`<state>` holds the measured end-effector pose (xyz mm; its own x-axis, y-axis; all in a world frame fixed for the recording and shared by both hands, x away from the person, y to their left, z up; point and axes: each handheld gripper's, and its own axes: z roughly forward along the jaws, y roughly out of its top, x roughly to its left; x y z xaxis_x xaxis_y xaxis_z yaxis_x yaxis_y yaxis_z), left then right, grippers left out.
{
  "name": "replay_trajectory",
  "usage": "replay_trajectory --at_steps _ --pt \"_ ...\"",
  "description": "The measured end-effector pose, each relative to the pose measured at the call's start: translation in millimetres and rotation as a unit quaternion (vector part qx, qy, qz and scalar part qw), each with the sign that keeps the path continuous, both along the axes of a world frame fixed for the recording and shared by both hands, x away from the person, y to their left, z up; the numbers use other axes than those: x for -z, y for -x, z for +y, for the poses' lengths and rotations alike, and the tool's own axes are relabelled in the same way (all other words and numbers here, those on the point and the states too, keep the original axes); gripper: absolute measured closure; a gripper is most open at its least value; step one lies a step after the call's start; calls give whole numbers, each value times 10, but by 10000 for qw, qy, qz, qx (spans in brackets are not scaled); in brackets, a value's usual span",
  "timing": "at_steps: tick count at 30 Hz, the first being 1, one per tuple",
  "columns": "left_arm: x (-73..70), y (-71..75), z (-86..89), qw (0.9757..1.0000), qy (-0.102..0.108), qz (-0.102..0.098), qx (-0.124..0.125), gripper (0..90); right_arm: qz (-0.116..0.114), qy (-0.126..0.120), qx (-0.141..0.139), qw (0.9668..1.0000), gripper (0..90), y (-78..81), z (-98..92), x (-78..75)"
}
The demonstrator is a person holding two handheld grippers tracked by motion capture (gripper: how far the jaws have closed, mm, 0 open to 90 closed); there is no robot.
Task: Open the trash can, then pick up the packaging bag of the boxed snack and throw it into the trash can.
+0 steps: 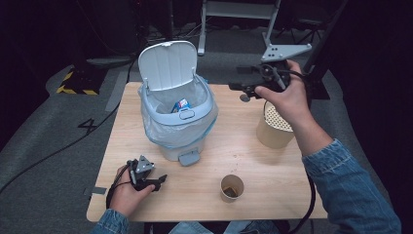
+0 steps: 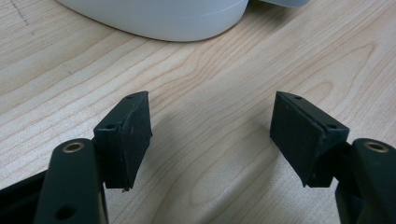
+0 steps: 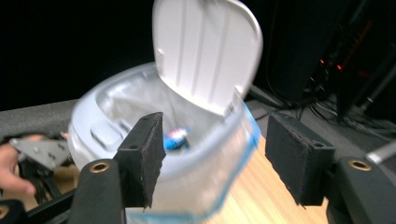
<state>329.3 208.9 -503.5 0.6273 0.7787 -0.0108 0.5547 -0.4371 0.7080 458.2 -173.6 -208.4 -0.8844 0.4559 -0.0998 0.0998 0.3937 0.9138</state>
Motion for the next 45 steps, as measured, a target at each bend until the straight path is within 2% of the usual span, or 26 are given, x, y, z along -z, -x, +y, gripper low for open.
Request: replay_trajectory --at_steps 9,16,24,29,36,41,43,45 --pt "-1 7 -4 10000 -1 -1 -23 297 288 180 547 9979 346 19 -591 460" --pt "-1 6 -4 10000 0 0 -22 297 590 337 862 9940 346 4 -893 826" --pt "0 10 -10 10000 0 -16 -28 303 890 588 1001 9892 346 -44 -1045 1273" --pt "-2 16 -11 10000 -10 -2 -29 306 945 747 1096 9867 344 -96 -1097 1492" --pt "0 12 -17 10000 16 15 -24 301 1032 811 1262 9833 337 -174 -1196 1682" --pt "0 17 -22 10000 21 22 -36 300 1185 858 1313 9805 336 -232 -1225 1810" --pt "-2 23 -20 10000 -6 8 -26 300 1245 895 1284 9798 353 -252 -1226 1859" --pt "-1 28 -19 10000 -5 -8 -15 300 1160 960 1223 9810 363 -262 -1216 1881"
